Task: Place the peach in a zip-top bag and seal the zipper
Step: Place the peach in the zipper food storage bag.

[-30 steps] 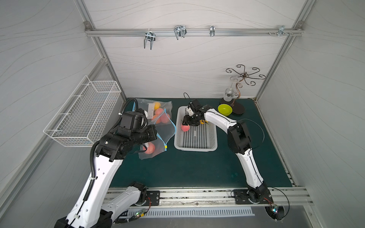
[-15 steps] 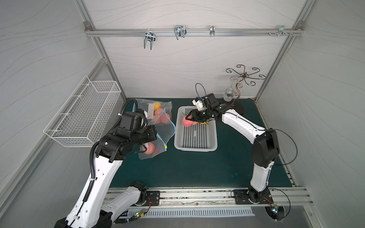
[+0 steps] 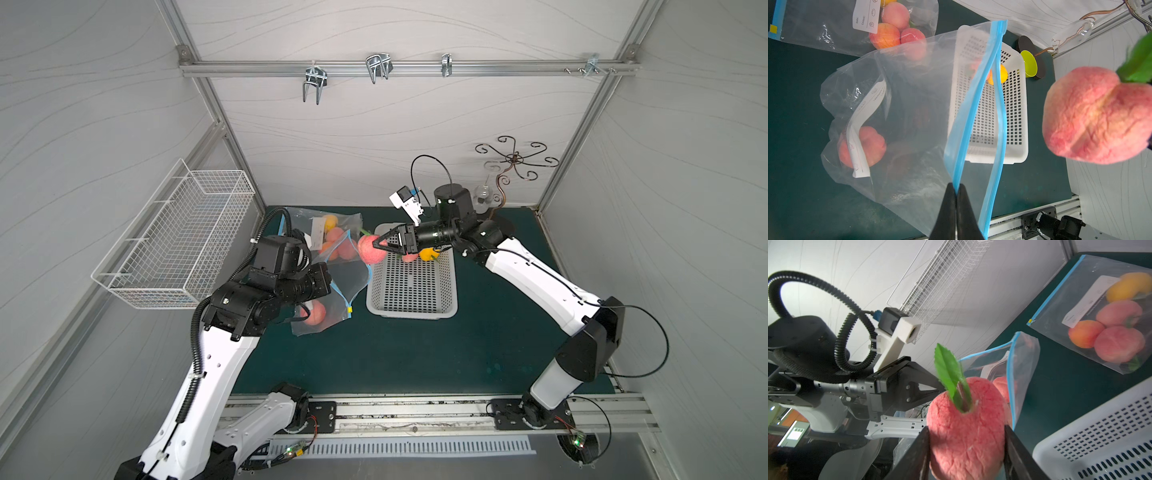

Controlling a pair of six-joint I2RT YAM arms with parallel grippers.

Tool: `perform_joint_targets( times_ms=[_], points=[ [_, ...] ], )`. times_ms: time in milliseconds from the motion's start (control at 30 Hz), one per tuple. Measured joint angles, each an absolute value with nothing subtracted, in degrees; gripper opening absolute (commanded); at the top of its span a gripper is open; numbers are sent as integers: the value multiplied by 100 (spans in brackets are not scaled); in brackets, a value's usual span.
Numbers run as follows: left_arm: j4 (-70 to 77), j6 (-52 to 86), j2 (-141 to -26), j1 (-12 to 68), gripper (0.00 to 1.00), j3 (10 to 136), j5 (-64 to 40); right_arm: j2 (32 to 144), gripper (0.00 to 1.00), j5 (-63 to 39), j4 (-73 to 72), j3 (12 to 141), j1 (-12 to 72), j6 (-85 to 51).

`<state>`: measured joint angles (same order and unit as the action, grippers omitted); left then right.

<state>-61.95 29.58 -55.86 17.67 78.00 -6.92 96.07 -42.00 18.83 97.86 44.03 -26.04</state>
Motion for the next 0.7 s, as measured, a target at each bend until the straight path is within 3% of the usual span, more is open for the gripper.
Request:
perform_joint_targets(
  times_ms=[167,367,700],
  points=[
    [-6189,2974,-5588,1767,0,7800,-803,10053,53,-3955,2246,10307,4764,-2353],
    [-6182,3017,-5586,1767,0,7808,-880,10617,61,-3339,2928,10818,5092,-1942],
    [-6184,3020,-5586,1767,0,7856,-888,10685,71,-2860,3236,10932,5199,-1643]
  ],
)
